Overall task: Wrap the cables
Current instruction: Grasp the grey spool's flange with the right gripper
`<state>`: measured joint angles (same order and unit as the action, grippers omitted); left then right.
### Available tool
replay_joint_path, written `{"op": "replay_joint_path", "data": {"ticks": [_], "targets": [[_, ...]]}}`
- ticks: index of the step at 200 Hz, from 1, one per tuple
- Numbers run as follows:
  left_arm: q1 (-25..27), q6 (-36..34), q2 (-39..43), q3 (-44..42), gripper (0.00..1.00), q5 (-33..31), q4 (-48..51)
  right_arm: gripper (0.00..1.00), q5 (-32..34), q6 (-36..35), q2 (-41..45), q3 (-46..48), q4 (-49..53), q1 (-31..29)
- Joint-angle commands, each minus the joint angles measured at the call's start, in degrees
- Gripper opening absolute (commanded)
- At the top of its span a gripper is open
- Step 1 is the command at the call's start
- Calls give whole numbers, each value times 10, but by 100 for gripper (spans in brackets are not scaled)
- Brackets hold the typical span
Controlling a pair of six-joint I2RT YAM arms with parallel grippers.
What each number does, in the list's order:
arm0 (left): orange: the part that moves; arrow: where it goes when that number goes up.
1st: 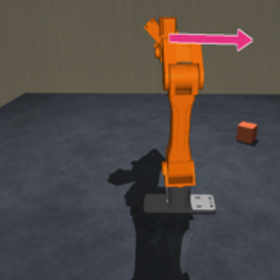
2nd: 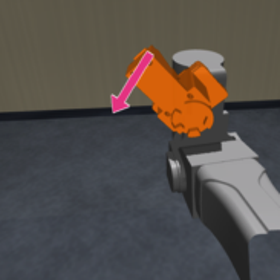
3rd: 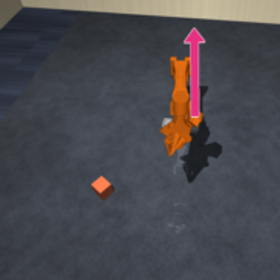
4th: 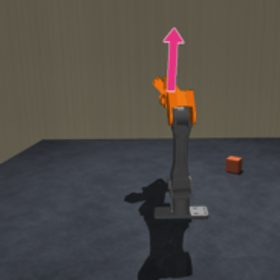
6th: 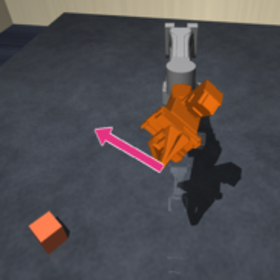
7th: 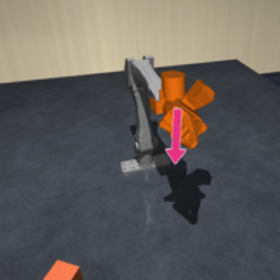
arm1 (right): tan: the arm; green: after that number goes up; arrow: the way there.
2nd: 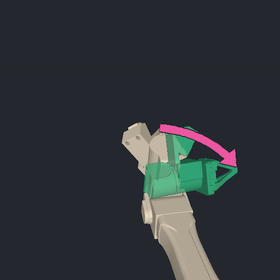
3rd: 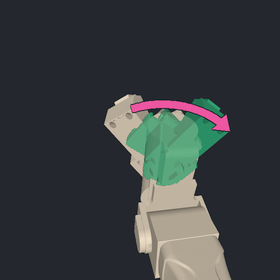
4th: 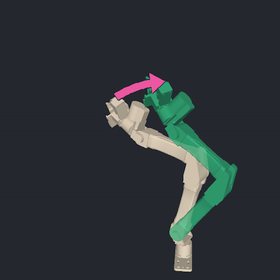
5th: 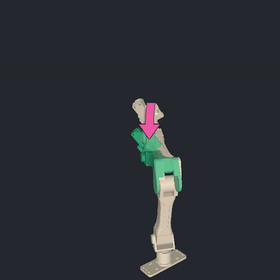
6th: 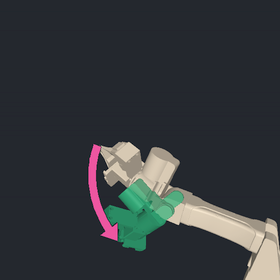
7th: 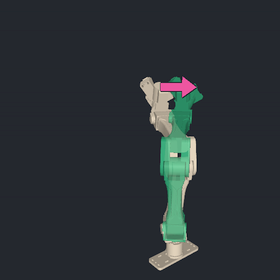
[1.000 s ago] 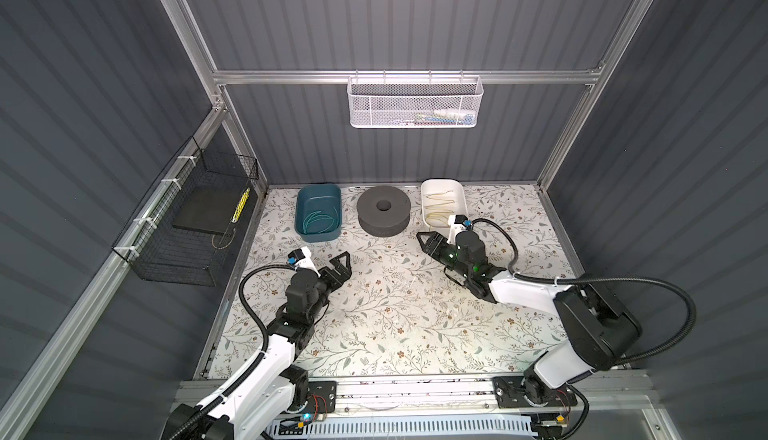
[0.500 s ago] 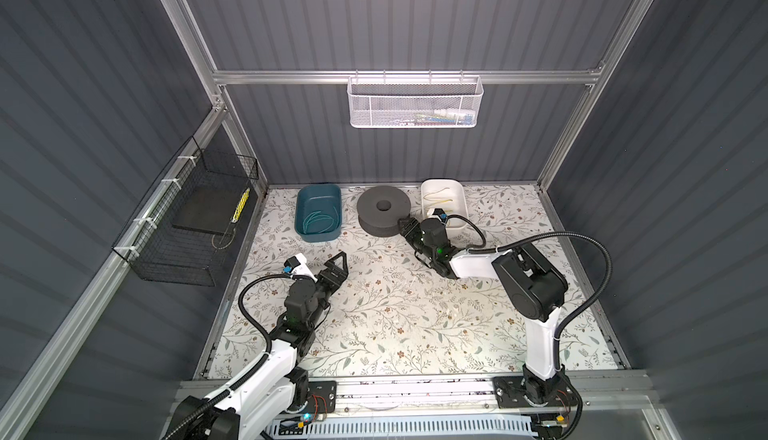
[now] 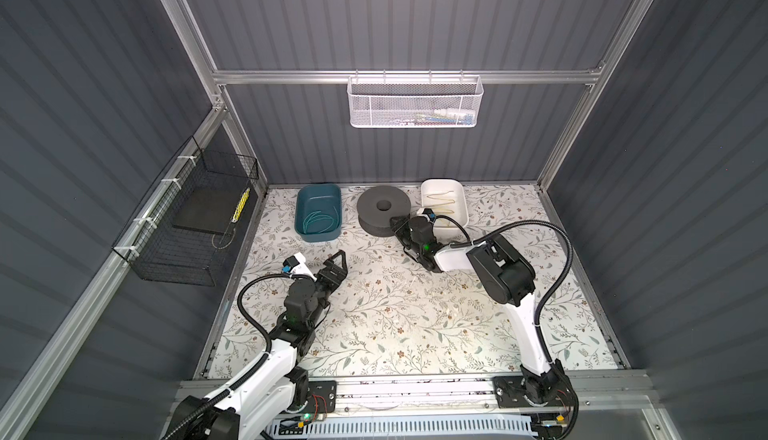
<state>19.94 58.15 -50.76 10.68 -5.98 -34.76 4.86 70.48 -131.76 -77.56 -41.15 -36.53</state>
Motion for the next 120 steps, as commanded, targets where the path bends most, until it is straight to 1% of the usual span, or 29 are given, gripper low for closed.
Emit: {"op": "replay_joint_path", "data": {"ticks": [1, 12, 30, 47, 75, 92, 108, 120], "targets": [[2, -7, -1, 24, 99, -5, -4, 44, -9, -2, -14, -23, -37, -2], [2, -8, -2, 27, 100, -4, -4, 38, -12, 2, -17, -23, -47, -1], [2, -10, -3, 29, 100, -3, -4, 34, -16, 7, -18, -22, -67, -2], [2, -11, -2, 32, 99, -2, -1, 27, -25, 5, -15, -22, -79, -2], [1, -11, 3, 36, 99, 1, 5, 23, -45, 6, -9, -34, -78, -1], [1, -10, 6, 41, 99, 5, 11, 18, -56, 7, -6, -40, -80, -1], [1, -10, 13, 48, 99, 8, 23, 11, -62, 9, -1, -41, -91, 0], [0, -14, 21, 51, 99, 8, 33, 8, -66, 11, 5, -39, -96, 1]]}}
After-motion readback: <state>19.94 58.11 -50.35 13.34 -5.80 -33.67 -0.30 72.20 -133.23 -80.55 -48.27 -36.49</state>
